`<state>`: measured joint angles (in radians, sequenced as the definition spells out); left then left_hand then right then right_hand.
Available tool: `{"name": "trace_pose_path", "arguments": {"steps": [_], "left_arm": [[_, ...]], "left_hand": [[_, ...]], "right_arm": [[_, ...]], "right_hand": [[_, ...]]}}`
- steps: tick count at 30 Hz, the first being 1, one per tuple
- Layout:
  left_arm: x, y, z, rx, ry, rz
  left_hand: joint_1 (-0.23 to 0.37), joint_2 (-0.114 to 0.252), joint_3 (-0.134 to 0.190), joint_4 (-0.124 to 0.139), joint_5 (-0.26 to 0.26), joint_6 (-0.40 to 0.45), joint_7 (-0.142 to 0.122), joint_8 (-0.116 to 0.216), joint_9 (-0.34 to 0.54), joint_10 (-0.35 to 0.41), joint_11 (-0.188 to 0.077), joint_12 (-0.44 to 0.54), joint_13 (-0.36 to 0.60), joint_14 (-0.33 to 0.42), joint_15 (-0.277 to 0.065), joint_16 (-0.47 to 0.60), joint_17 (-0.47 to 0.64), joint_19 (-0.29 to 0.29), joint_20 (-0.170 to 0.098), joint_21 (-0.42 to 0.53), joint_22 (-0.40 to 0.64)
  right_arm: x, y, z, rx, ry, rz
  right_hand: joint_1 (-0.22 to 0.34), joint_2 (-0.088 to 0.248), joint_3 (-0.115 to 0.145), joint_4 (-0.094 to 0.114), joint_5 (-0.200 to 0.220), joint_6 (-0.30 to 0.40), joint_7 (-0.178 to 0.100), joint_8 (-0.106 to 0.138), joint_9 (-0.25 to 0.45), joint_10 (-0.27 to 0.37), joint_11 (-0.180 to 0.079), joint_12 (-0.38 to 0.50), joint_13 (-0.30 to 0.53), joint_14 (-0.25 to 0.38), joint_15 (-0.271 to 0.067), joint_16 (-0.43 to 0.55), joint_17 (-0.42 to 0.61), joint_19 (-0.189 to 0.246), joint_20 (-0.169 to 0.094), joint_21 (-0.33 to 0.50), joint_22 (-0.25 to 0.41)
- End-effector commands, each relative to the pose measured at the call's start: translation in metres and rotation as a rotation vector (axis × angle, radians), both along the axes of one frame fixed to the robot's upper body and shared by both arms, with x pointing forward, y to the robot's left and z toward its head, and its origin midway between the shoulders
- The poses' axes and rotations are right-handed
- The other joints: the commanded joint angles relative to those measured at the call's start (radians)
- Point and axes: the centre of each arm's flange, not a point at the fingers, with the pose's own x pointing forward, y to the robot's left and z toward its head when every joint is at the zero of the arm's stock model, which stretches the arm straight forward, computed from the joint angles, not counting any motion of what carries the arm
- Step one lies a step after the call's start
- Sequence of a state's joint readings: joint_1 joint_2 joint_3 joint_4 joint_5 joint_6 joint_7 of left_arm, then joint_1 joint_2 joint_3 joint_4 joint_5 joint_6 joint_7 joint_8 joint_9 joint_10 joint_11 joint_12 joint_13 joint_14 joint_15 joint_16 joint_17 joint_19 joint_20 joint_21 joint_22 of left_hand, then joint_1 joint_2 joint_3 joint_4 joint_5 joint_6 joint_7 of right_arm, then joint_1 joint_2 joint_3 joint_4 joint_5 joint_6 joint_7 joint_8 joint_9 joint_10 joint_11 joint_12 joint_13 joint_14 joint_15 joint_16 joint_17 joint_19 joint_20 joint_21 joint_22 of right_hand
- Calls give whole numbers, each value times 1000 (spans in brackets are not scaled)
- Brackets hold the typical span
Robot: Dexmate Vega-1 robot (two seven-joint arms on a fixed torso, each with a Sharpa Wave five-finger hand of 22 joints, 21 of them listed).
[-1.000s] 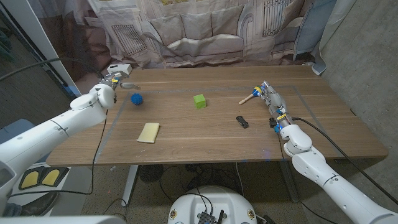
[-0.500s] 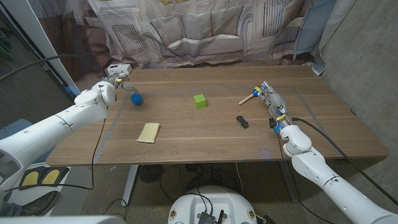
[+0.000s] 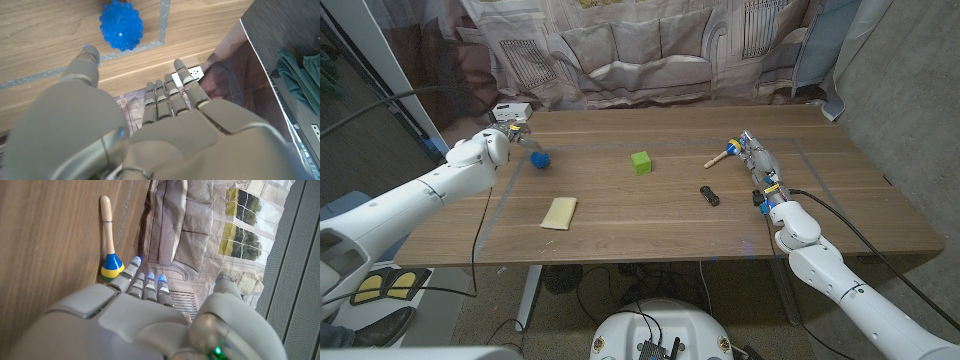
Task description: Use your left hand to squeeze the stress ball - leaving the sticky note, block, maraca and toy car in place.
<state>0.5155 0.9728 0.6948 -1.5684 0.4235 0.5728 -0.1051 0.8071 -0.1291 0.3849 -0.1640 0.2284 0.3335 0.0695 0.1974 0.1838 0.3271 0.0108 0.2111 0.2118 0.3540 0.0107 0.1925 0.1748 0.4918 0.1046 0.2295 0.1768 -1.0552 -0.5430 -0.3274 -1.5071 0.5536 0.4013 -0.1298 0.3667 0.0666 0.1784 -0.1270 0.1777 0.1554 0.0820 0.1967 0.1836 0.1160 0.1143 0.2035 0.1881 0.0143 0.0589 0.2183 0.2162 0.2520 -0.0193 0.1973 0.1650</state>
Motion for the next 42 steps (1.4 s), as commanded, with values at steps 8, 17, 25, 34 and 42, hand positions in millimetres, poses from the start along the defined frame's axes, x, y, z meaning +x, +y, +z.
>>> {"name": "trace_pose_path", "arguments": {"steps": [8,17,25,34,42], "left_arm": [[21,-11,-5,55,85,13],[30,-14,-10,59,103,6],[39,-16,-16,48,116,-17],[47,-18,-23,58,113,-13],[51,-12,-27,55,89,10]], "left_hand": [[40,11,5,-4,0,-9,3,-6,5,2,8,4,3,16,4,4,3,26,0,7,3],[46,12,2,-2,-2,-14,4,-7,5,-2,5,3,3,14,5,2,3,26,0,5,3],[52,16,-1,2,-5,-9,4,-4,5,5,6,6,4,20,6,4,3,31,-2,5,4],[65,24,-2,4,-8,3,6,1,6,11,5,9,5,28,5,6,4,38,-5,5,4],[121,57,10,-2,-18,28,4,8,6,38,-4,21,7,52,-7,11,5,67,-16,10,6]], "right_arm": [[-2,0,1,1,0,-3],[-1,-1,0,4,0,-5],[-1,-1,-2,10,8,-6],[-2,-2,-3,8,12,-12],[-3,-3,-5,12,18,-16]], "right_hand": [[4,11,-1,-6,-1,8,-3,1,3,7,-3,-1,5,8,2,2,1,3,6,-3,6],[4,11,-1,-6,-1,9,-3,1,3,7,-4,-2,5,9,3,2,1,4,6,-3,6],[4,12,-1,-6,-1,9,-3,0,3,8,-4,-1,5,10,3,2,1,4,7,-3,6],[4,12,-1,-6,-1,10,-3,0,3,7,-4,-2,5,12,2,2,2,4,7,-3,6],[4,12,-1,-6,-1,10,-3,0,3,7,-5,-2,6,12,3,2,2,4,8,-3,6]]}}
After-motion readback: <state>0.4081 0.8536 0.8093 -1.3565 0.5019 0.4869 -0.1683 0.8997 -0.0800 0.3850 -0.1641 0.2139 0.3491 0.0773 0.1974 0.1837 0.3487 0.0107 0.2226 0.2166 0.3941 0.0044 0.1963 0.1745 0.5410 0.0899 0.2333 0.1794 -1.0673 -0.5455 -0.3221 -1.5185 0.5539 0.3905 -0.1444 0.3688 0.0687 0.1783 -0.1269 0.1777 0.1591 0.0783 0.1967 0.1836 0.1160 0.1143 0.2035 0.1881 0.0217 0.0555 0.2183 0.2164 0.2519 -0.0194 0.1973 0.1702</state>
